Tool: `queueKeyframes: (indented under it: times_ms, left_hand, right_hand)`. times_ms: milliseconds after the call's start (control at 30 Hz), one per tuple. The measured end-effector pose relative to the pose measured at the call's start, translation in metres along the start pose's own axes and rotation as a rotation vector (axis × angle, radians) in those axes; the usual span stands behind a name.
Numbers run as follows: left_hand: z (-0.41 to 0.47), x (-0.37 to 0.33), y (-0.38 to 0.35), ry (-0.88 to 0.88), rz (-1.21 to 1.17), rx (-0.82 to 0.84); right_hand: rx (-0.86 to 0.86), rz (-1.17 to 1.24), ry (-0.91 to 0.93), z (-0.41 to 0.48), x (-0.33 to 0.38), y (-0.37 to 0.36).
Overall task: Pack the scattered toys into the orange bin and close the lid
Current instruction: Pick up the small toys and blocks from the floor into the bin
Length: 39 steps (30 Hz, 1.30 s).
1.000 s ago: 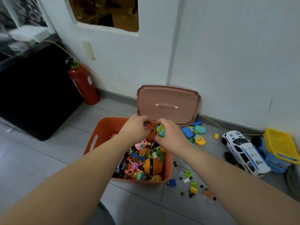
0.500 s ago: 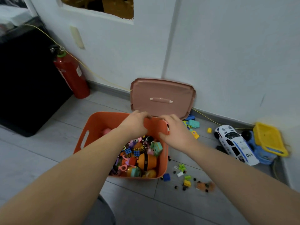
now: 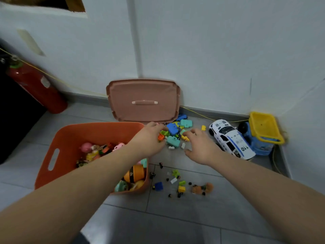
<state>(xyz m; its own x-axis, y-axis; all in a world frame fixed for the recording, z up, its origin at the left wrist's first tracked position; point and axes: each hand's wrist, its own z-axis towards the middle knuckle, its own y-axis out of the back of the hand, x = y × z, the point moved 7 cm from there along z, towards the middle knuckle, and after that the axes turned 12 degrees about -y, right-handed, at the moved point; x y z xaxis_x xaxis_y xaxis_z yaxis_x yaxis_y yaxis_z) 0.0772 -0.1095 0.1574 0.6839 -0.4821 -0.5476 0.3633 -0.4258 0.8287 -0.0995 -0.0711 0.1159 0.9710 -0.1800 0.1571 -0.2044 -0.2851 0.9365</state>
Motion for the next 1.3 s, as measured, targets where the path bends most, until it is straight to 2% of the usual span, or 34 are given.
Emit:
queueKeyframes:
  times_ms: [100,267,433,733,1100,1300]
  left_hand:
    - [0.022,-0.012,-0.027,0.021,0.004,0.034]
    - [0.05,-0.003,-0.073,0.156,0.054,0.129]
    - [0.071,0.019,-0.104,0.28,0.091,0.206]
    - [0.104,0.071,-0.123,0.417,0.199,0.182]
    - [0.141,0.123,-0.157,0.515,0.351,0.285]
    - [0.132,0.129,-0.18,0.62,0.315,0.292]
  right_hand:
    - [0.041,0.016,-0.077,0.013,-0.023,-0.013]
    - [0.054,0.087,-0.089,0.039,-0.031,-0.036]
    - [0.126,0.013,-0.116,0.071,-0.041,-0.065]
    - [0.222,0.066,-0.235,0.12,-0.059,-0.098]
    - [0.208,0.254,-0.157,0.171,-0.048,-0.154]
    - [0.206,0.145,-0.094,0.187,-0.038,-0.155]
